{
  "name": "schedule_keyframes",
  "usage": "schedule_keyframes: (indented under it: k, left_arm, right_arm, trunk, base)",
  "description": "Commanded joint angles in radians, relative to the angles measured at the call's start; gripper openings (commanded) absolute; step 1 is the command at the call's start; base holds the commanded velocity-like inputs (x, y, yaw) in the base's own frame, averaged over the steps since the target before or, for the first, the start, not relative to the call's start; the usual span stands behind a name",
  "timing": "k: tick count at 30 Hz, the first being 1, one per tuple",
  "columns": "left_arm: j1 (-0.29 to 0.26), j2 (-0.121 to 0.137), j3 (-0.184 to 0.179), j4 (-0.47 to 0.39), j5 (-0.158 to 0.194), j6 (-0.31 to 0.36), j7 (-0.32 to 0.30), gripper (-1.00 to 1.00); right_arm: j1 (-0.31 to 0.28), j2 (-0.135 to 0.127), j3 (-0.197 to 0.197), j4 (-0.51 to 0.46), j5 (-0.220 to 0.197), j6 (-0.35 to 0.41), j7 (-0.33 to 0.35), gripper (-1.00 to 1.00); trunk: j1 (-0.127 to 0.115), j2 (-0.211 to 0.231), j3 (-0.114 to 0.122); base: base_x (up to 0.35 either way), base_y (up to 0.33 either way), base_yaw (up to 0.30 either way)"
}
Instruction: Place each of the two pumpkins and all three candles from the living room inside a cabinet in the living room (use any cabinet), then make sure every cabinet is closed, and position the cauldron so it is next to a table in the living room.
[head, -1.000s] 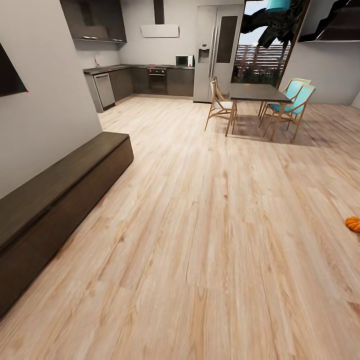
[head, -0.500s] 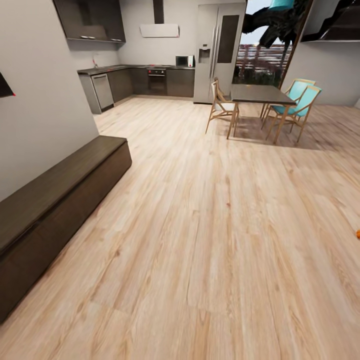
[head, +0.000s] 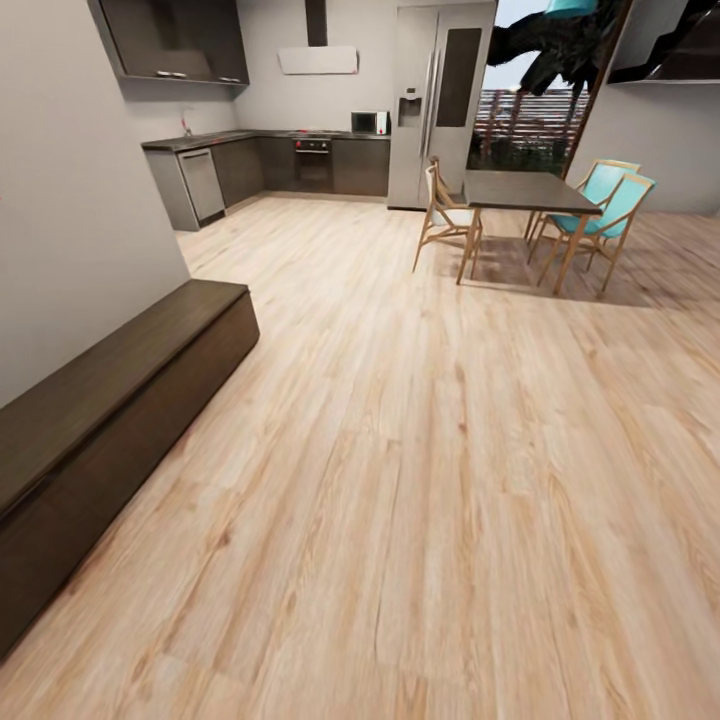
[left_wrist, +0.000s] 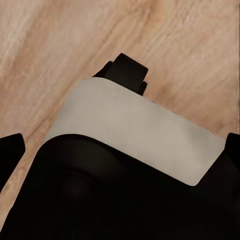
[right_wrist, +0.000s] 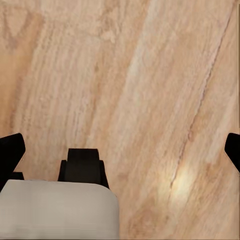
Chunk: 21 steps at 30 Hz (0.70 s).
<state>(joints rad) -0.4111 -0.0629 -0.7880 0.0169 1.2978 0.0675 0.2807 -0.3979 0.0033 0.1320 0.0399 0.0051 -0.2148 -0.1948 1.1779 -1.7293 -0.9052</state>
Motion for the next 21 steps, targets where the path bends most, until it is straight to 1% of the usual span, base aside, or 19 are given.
schedule_keyframes:
  k: [1, 21]
  left_arm:
    - [0.000, 0.000, 0.000, 0.000, 0.000, 0.000, 0.000, 1.00]
    - [0.000, 0.000, 0.000, 0.000, -0.002, 0.000, 0.000, 1.00]
  right_arm:
    - [0.000, 0.000, 0.000, 0.001, 0.000, 0.000, 0.000, 1.00]
    - [0.001, 0.005, 0.000, 0.005, -0.004, 0.002, 0.000, 1.00]
  trunk:
    - [0.000, 0.000, 0.000]
    - [0.000, 0.000, 0.000]
  base:
    - [0.332, 0.000, 0.000]
    - [0.332, 0.000, 0.000]
